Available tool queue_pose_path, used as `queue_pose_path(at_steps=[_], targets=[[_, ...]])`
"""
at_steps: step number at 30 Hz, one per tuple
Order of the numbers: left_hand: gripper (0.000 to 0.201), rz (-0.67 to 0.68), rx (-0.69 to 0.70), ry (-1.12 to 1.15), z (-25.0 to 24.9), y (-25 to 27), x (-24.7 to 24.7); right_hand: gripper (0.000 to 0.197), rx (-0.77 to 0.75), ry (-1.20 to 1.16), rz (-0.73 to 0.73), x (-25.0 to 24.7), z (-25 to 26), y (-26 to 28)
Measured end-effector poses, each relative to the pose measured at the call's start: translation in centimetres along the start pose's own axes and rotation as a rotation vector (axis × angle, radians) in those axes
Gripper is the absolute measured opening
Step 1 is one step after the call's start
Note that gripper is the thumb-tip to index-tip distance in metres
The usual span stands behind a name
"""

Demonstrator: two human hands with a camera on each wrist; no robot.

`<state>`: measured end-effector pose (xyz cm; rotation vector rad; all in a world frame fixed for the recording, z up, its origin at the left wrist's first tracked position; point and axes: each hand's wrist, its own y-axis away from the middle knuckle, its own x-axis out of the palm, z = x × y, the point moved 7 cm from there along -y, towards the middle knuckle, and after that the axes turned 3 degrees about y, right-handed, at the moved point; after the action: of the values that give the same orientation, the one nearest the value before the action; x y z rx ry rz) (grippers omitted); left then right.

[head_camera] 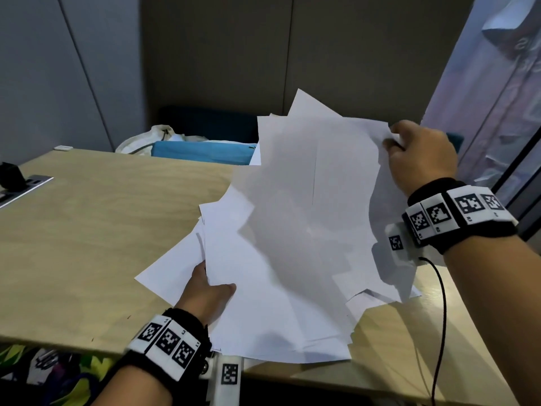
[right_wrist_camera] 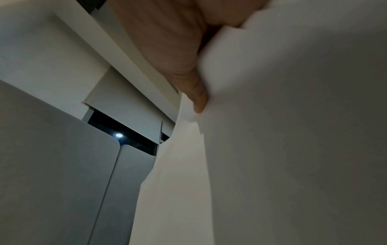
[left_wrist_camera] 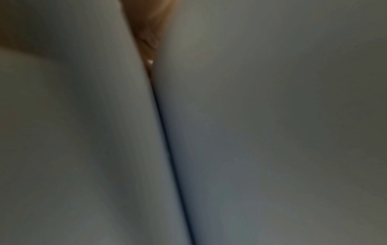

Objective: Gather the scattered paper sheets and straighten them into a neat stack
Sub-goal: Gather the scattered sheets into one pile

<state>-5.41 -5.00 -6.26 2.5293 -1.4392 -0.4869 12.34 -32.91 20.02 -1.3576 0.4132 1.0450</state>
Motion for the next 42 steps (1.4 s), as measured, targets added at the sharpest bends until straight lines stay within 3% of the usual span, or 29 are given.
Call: queue_pose_path(at_steps=[6,12,14,19,21,22,25,27,30,35,39,42], targets=[[0.056,-0.004,-0.02,-0.026,0.0,0.0,-0.1,0.032,-0.009,-0.128,-0.111,-2.8,0.4,-0.4],[0.1,-0.002,0.021,0.056,-0.6,0.6,-0.1,0.031,0.01,-0.25,-0.247,-5.2,0.0,-1.1],[0.09,0.03,0.054,0.021,-0.8,0.8,0.2,0.031,0.042,-0.327,-0.281,-5.6,-0.7,-1.5],[0.037,0.024,0.008,0.051,-0.6,1.1,0.5,0.031,0.17,-0.594,-0.268,-4.2,-2.8,-2.3],[0.021,0.001,-0.031,0.131,-1.0,1.2,0.5,0.035,0.226,-0.748,-0.182,-2.1,-3.1,-1.3],[0.028,0.001,-0.048,0.198,-1.3,1.4,0.4,0.036,0.25,-0.825,-0.119,-0.9,-3.0,-0.5],[0.078,0.001,-0.133,0.396,-1.7,2.1,0.4,0.024,0.419,-1.007,0.124,3.7,-3.1,3.4],[0.089,0.059,-0.127,0.447,-1.8,2.4,0.7,0.017,0.514,-0.996,0.313,6.6,-3.0,6.3],[0.078,0.08,-0.094,0.48,-2.0,2.6,0.7,0.014,0.542,-0.874,0.528,10.3,-3.4,9.7],[0.053,-0.023,-0.221,0.46,-0.8,2.5,0.2,0.027,0.57,-0.739,0.812,15.3,-4.0,14.1],[0.027,-0.004,-0.233,0.474,-0.2,1.6,0.4,0.049,0.443,-0.599,0.943,16.5,-4.6,14.7],[0.025,-0.006,-0.24,0.462,0.1,1.4,0.3,0.076,0.277,-0.322,0.991,16.3,-4.9,14.3]])
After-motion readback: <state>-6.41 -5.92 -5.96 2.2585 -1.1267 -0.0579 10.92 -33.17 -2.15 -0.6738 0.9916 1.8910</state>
